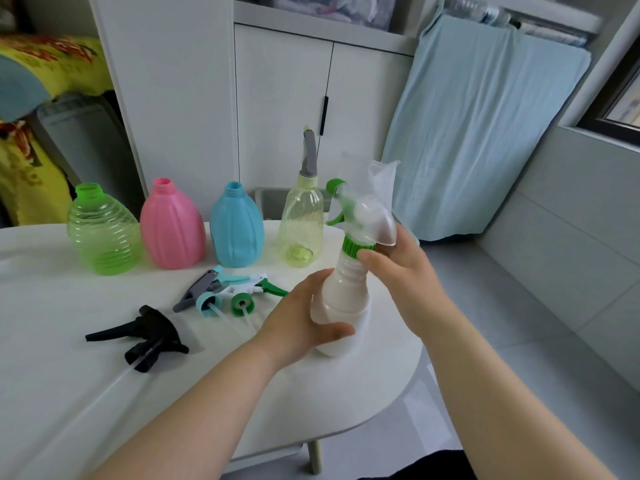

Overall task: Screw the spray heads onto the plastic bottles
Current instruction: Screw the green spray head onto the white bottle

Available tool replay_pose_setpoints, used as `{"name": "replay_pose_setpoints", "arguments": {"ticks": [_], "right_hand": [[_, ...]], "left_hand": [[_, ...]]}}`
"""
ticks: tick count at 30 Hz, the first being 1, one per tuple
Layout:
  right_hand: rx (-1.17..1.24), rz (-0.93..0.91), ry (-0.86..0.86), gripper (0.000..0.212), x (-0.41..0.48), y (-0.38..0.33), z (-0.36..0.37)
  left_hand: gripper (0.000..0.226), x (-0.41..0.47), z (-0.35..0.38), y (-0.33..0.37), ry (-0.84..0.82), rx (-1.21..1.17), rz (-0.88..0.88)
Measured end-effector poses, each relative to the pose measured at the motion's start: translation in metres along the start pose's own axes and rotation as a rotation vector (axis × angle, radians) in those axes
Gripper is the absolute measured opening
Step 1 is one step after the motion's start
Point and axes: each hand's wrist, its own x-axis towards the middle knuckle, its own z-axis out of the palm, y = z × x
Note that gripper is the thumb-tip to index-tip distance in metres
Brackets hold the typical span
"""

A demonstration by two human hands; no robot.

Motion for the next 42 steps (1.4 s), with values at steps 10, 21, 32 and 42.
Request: {"name": "replay_pose_setpoints", "arguments": {"ticks": [10, 21, 32, 42], "right_hand": [[-0.159, -0.036, 0.196, 0.035, 0.008, 0.008, 0.014], [-0.099, -0.051, 0.18, 0.031, -0.004, 0.01, 0.006], [-0.123, 0.003, 0.251, 0.033, -0.007, 0.004, 0.02], [-0.057, 0.02, 0.263, 0.025, -0.003, 0.011, 0.022]], "left_hand": [[0.073, 0.0, 0.002, 0.001, -0.003, -0.025, -0.017], [0.067, 0.002, 0.002, -0.004, 0.027, -0.039, 0.017], [0.065, 0.001, 0.003, -0.003, 0.01, -0.048, 0.025], [0.067, 0.003, 0.003, -0.006, 0.017, -0.032, 0.025]]}}
